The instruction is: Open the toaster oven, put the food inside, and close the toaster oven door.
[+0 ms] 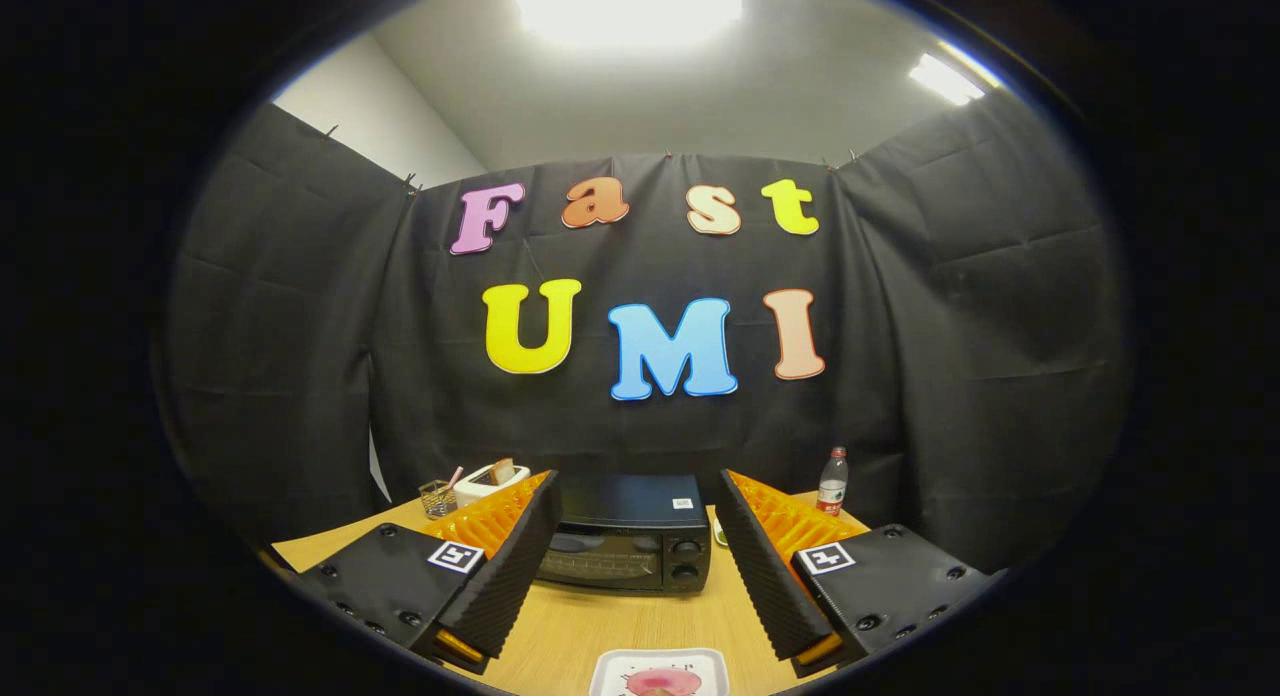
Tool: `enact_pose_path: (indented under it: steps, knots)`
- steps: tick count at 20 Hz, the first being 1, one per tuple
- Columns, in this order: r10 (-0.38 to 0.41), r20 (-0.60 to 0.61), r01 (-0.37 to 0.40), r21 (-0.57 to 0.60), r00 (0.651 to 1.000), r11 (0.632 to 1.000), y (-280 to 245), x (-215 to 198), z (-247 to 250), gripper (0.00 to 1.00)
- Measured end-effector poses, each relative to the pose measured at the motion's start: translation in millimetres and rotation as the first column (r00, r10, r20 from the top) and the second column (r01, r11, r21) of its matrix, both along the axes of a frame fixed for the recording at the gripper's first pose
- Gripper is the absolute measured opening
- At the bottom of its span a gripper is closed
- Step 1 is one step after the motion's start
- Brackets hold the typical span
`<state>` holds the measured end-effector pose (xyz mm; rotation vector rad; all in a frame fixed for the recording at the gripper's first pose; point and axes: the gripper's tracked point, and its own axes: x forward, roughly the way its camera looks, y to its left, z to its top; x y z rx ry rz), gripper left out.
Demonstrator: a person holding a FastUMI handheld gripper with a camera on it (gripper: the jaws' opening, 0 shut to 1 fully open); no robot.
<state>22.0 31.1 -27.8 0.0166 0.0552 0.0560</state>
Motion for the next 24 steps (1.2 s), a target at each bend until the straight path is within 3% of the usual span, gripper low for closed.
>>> enact_pose_path:
  steps: [12, 24]
  knots:
    - [0.105, -0.09, -0.101, 0.048, 0.99, 0.994, 71, 90, -53, 0.98]
    - [0.068, -0.247, -0.054, 0.063, 0.967, 0.997, 93, 172, -137, 0.98]
